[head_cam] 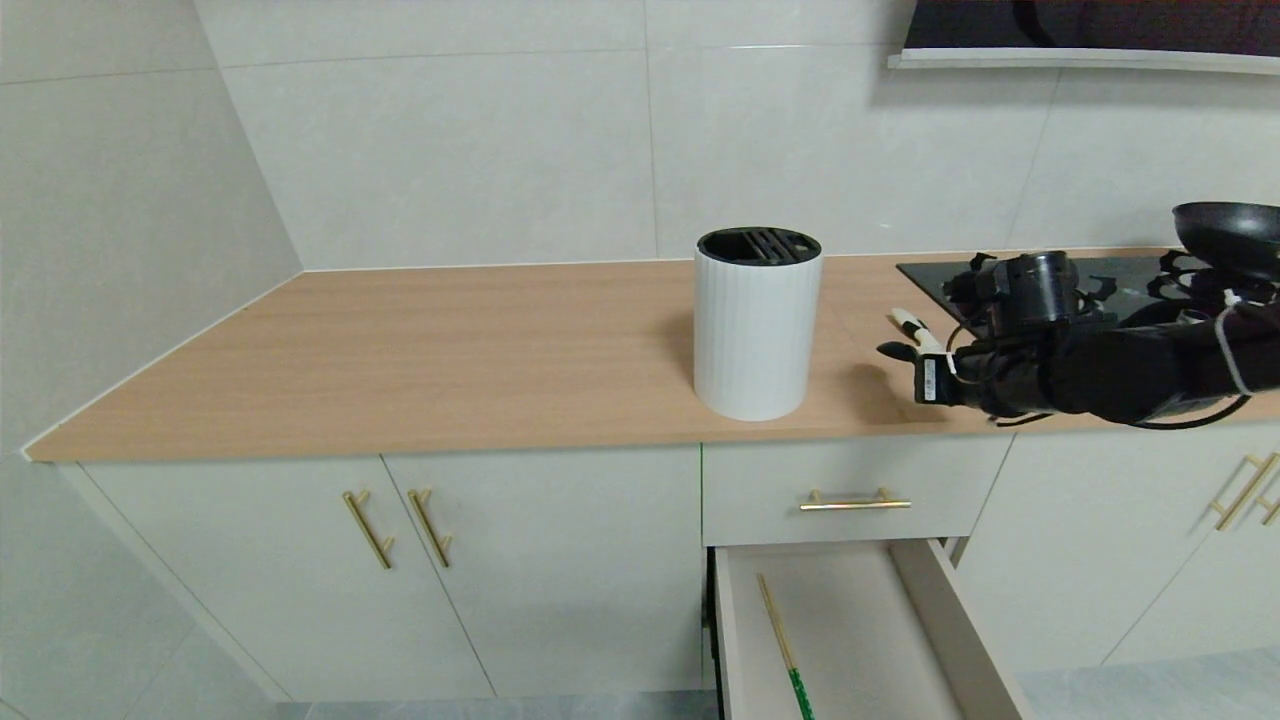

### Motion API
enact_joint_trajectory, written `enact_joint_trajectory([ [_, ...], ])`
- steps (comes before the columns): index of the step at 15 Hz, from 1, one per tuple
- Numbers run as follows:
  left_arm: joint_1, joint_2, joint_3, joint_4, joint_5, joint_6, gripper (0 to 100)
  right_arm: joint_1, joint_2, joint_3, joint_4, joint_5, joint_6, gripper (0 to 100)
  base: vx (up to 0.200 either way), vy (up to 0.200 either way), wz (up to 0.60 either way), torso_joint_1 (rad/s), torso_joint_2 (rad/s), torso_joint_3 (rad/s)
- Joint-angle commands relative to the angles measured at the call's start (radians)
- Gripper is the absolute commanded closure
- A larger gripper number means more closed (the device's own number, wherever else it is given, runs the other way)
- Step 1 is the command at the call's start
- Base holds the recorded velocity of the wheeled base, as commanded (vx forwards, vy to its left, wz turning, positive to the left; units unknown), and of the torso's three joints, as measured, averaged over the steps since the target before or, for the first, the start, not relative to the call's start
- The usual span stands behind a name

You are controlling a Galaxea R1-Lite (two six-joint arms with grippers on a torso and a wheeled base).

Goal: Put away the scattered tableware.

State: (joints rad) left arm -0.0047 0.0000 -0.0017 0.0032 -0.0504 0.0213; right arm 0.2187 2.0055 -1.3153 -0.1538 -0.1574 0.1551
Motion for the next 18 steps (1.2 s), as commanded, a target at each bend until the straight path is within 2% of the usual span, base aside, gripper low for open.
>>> enact_joint_trajectory([
  [1, 0.000, 0.000, 0.000, 0.000, 0.000, 0.000, 0, 0.033, -0.191, 0.189, -0.003, -0.016, 0.029, 100, 0.000, 0.000, 0.00, 0.000, 0.00, 0.000],
  [3, 0.000, 0.000, 0.000, 0.000, 0.000, 0.000, 0, 0.034, -0.258, 0.284, -0.004, -0.008, 0.041, 100, 0.000, 0.000, 0.00, 0.000, 0.00, 0.000],
  [7, 0.000, 0.000, 0.000, 0.000, 0.000, 0.000, 0, 0.034, -0.301, 0.367, -0.004, -0.010, 0.040, 100, 0.000, 0.000, 0.00, 0.000, 0.00, 0.000],
  [10, 0.000, 0.000, 0.000, 0.000, 0.000, 0.000, 0, 0.053, -0.297, 0.384, -0.055, -0.008, 0.032, 100, 0.000, 0.000, 0.00, 0.000, 0.00, 0.000],
  [18, 0.000, 0.000, 0.000, 0.000, 0.000, 0.000, 0, 0.080, -0.306, 0.415, -0.059, -0.011, 0.029, 100, 0.000, 0.000, 0.00, -0.021, 0.04, 0.029],
])
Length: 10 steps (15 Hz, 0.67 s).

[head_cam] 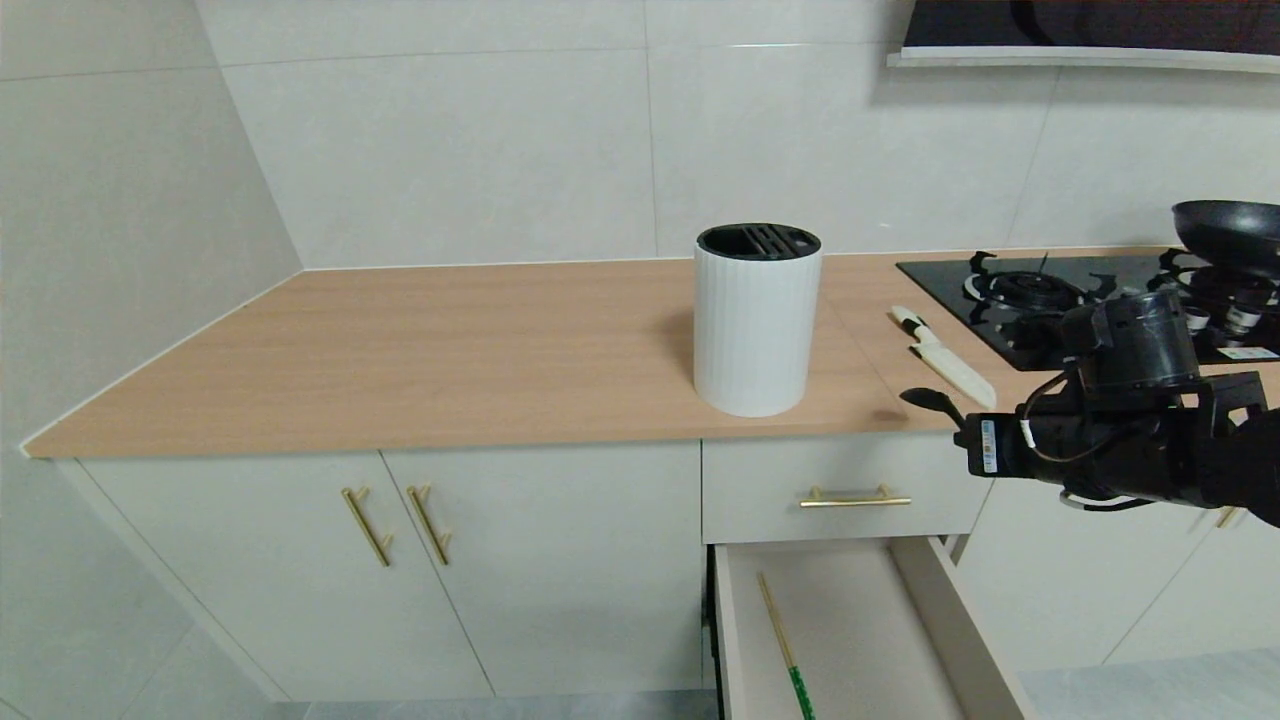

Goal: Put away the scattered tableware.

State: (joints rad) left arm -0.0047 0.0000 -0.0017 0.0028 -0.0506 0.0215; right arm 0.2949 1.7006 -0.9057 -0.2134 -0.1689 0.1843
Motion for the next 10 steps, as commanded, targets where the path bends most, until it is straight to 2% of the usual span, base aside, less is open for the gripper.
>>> enact_joint_trajectory([
  [1, 0.000, 0.000, 0.000, 0.000, 0.000, 0.000, 0, 0.012, -0.001, 0.007, 0.000, -0.001, 0.000, 100, 0.000, 0.000, 0.00, -0.168, 0.37, 0.217],
  [10, 0.000, 0.000, 0.000, 0.000, 0.000, 0.000, 0, 0.046, -0.009, 0.024, 0.000, -0.003, 0.000, 100, 0.000, 0.000, 0.00, -0.191, 0.47, 0.281],
])
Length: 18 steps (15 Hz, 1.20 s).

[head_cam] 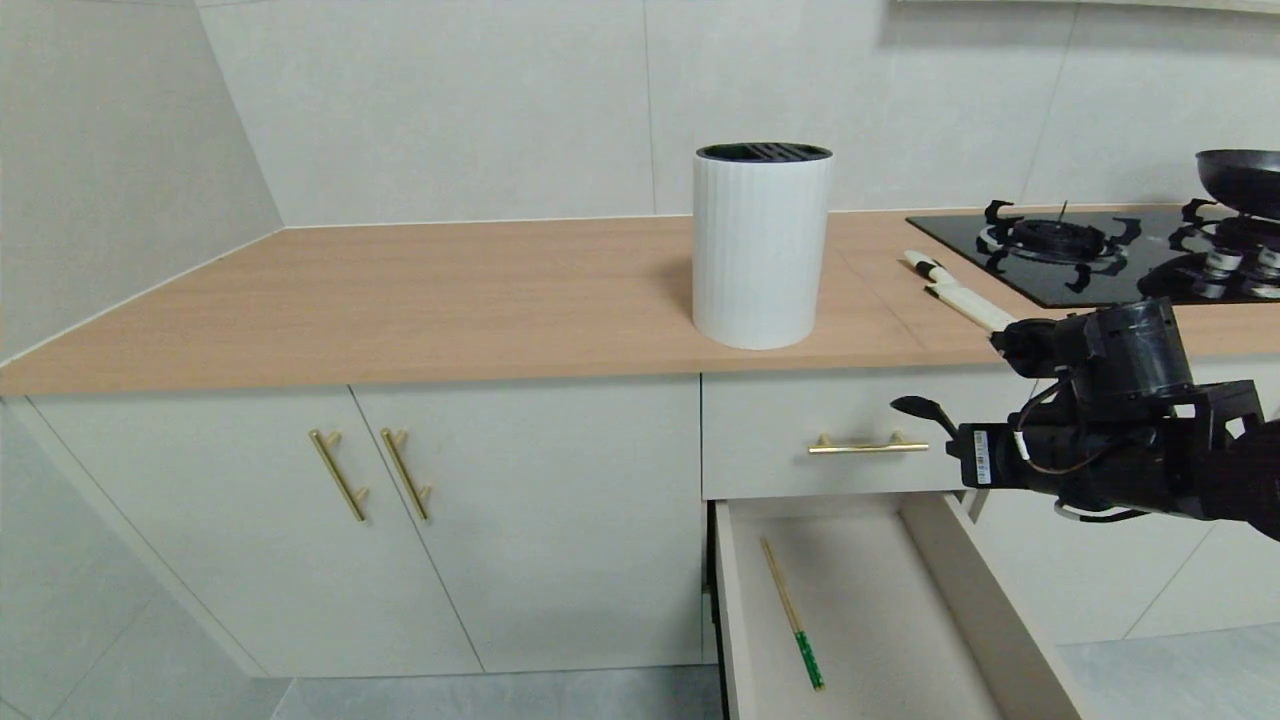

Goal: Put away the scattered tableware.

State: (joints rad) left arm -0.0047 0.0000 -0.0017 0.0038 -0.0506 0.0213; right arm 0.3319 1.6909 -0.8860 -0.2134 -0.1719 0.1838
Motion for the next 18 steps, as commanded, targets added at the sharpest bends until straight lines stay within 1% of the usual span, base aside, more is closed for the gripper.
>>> enact_joint_trajectory([
  [1, 0.000, 0.000, 0.000, -0.001, 0.000, 0.000, 0, 0.012, 0.001, 0.004, 0.000, 0.000, 0.000, 100, 0.000, 0.000, 0.00, -0.163, 0.48, 0.290],
  [8, 0.000, 0.000, 0.000, -0.001, 0.000, 0.000, 0, 0.029, 0.012, 0.010, 0.000, 0.000, 0.000, 100, 0.000, 0.000, 0.00, -0.145, 0.46, 0.308],
  [10, 0.000, 0.000, 0.000, -0.001, 0.000, 0.000, 0, 0.029, 0.015, 0.010, 0.000, 0.000, 0.000, 100, 0.000, 0.000, 0.00, -0.076, 0.41, 0.305],
  [12, 0.000, 0.000, 0.000, -0.001, 0.000, 0.000, 0, 0.029, 0.024, 0.010, 0.000, 0.000, 0.000, 100, 0.000, 0.000, 0.00, -0.029, 0.17, 0.117],
  [16, 0.000, 0.000, 0.000, -0.001, 0.000, 0.000, 0, 0.029, 0.036, 0.012, 0.000, 0.000, 0.000, 100, 0.000, 0.000, 0.00, -0.007, 0.02, 0.012],
  [18, 0.000, 0.000, 0.000, -0.001, 0.000, 0.000, 0, 0.029, 0.076, 0.010, -0.030, 0.003, 0.002, 100, 0.000, 0.000, 0.00, 0.000, 0.00, 0.000],
])
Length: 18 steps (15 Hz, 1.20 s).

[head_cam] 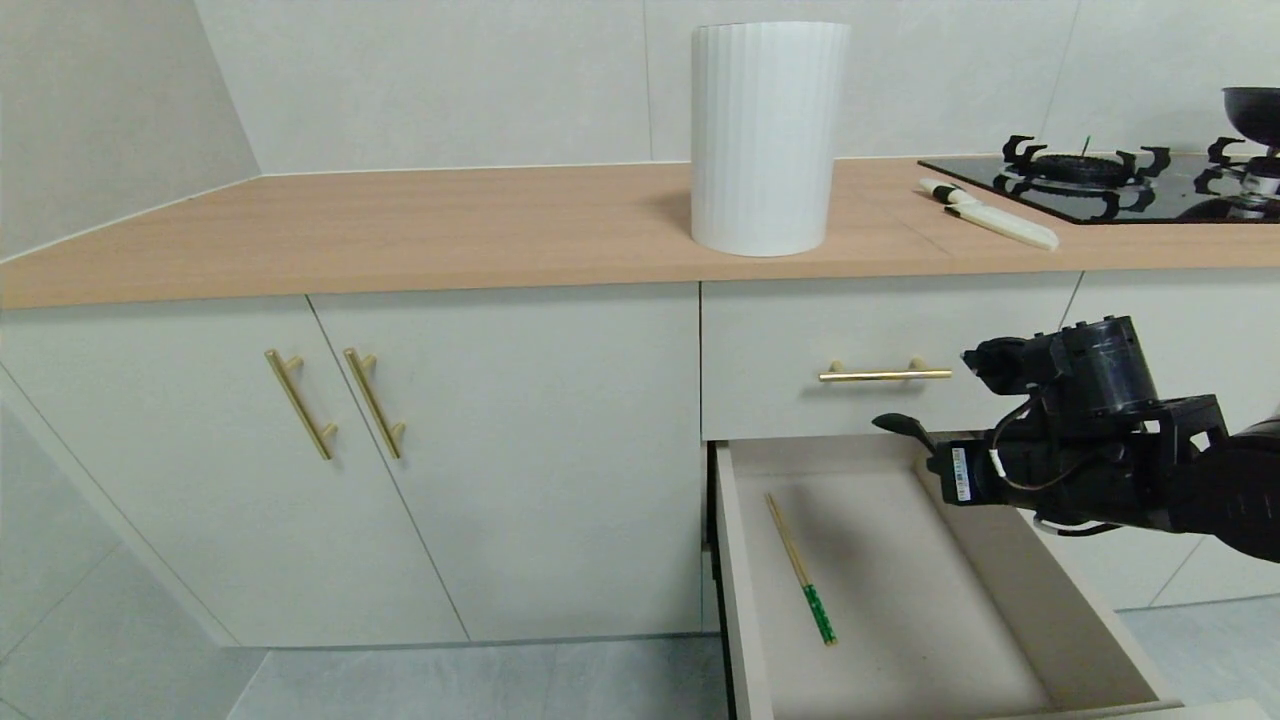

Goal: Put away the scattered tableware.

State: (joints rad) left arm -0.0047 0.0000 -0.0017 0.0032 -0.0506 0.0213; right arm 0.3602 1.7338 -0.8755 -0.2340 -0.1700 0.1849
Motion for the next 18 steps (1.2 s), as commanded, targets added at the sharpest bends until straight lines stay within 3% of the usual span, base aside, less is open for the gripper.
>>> enact_joint_trajectory([
  [1, 0.000, 0.000, 0.000, 0.000, 0.000, 0.000, 0, 0.000, 0.076, 0.000, -0.037, -0.002, -0.001, 100, 0.000, 0.000, 0.00, 0.000, 0.00, 0.000],
  [5, 0.000, 0.000, 0.000, 0.000, 0.000, 0.000, 0, 0.020, 0.279, 0.000, -0.203, -0.042, 0.007, 100, 0.000, 0.000, 0.00, 0.000, 0.00, 0.000],
  [8, 0.000, 0.000, 0.000, 0.000, 0.000, 0.000, 0, 0.023, 0.401, -0.011, -0.249, -0.043, 0.008, 100, 0.000, 0.000, 0.00, 0.000, 0.00, 0.000],
  [11, 0.000, 0.000, 0.000, 0.000, 0.000, 0.000, 0, 0.023, 0.581, -0.039, -0.367, -0.129, 0.005, 100, 0.000, 0.000, 0.00, 0.000, 0.00, 0.000],
  [18, 0.000, 0.000, 0.000, 0.000, 0.000, 0.000, 0, 0.017, 0.668, -0.060, -0.389, -0.137, 0.005, 100, 0.000, 0.000, 0.00, 0.000, 0.00, 0.000],
])
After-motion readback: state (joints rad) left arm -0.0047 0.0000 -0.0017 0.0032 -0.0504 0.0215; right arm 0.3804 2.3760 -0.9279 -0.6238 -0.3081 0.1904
